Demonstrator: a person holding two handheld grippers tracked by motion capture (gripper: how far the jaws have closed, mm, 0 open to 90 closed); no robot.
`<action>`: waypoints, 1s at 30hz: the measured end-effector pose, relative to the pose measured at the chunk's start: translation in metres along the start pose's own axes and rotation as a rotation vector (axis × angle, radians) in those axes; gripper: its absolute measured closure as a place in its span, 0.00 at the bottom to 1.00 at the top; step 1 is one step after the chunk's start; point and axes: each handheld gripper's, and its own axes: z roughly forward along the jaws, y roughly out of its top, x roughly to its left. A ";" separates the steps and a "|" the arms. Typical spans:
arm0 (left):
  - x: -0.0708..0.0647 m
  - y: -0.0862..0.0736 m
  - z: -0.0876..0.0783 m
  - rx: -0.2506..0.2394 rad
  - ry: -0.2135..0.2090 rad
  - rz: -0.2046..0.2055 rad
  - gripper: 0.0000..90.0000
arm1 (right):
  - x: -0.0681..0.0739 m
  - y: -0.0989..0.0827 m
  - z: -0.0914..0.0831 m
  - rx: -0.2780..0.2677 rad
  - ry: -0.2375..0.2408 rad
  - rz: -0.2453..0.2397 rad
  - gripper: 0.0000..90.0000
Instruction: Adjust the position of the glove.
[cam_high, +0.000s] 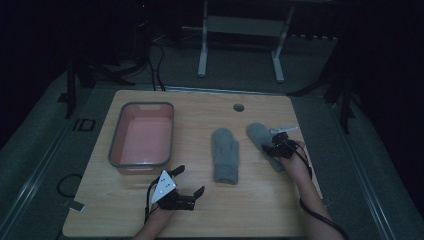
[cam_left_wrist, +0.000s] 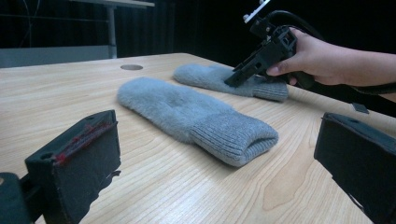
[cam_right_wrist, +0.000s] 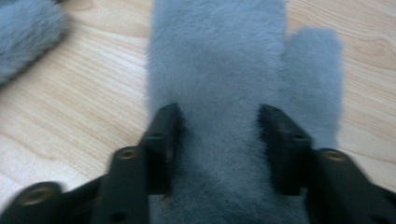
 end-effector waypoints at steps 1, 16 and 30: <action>0.000 0.000 0.000 0.001 0.000 0.001 0.01 | 0.000 0.000 0.000 -0.001 -0.004 0.021 0.64; 0.000 0.000 0.000 0.000 0.001 -0.003 0.01 | 0.021 -0.007 -0.035 -0.025 -0.133 0.286 0.89; 0.000 0.000 0.000 0.000 0.002 -0.002 0.01 | 0.049 -0.024 -0.040 0.024 -0.209 0.355 0.86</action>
